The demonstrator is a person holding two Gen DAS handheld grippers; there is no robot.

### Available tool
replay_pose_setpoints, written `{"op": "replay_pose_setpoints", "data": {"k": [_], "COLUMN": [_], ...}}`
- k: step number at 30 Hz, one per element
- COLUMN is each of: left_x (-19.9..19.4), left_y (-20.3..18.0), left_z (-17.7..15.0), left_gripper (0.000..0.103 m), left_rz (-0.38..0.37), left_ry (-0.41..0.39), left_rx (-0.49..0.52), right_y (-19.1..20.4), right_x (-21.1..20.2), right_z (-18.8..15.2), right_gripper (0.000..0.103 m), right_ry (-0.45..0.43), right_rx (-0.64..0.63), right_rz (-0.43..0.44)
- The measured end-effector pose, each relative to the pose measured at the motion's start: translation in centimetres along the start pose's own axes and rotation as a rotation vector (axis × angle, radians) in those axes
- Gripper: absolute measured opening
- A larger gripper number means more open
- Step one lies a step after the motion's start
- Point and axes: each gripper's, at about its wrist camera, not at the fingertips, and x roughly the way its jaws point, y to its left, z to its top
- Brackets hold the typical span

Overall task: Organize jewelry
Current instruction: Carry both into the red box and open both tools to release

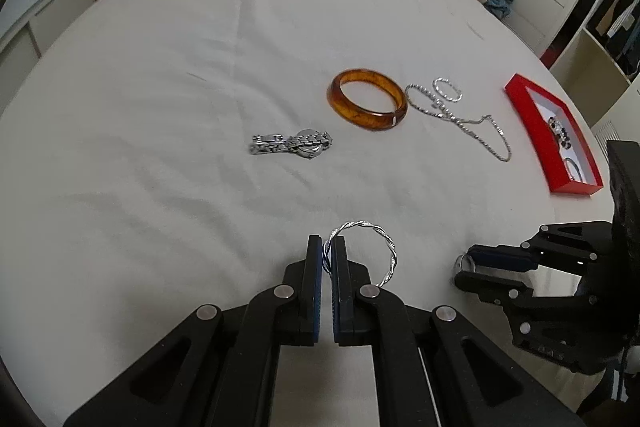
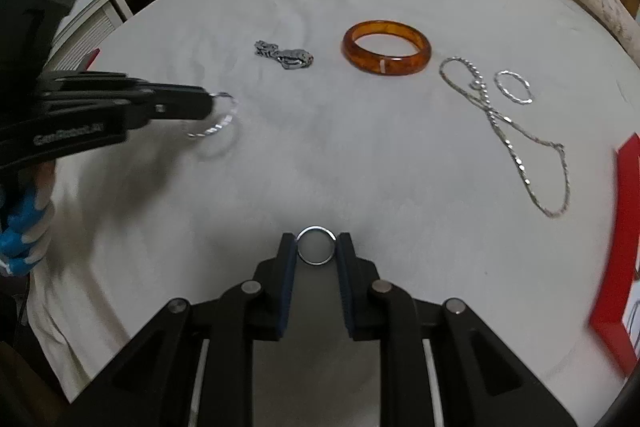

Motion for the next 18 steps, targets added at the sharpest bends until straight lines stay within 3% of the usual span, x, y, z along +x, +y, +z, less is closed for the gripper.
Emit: {"op": "replay_pose_setpoints", "data": {"k": [6, 11, 14, 18], "left_x": [-3.9, -6.1, -6.4, -5.5], "left_y": [-1.2, -3.7, -6.1, -10.7], "left_z": [-1.3, -1.7, -1.4, -0.3], "left_gripper": [0.004, 0.004, 0.004, 0.004], "left_rz": [0.018, 0.006, -0.02, -0.068], "left_ry": [-0.052, -0.093, -0.106, -0.104], "left_rx": [0.008, 0.031, 0.051, 0.093], "right_y": [0.1, -0.6, -1.5, -5.2], "right_x": [-4.6, -9.8, -11.4, -14.9], "right_z": [-0.5, -3.0, -4.2, -8.3], "right_gripper": [0.019, 0.019, 0.019, 0.019], "right_ry": [-0.079, -0.15, -0.178, -0.205], "right_rx": [0.031, 0.068, 0.108, 0.196], "right_rz": [-0.01, -0.042, -0.066, -0.109]}}
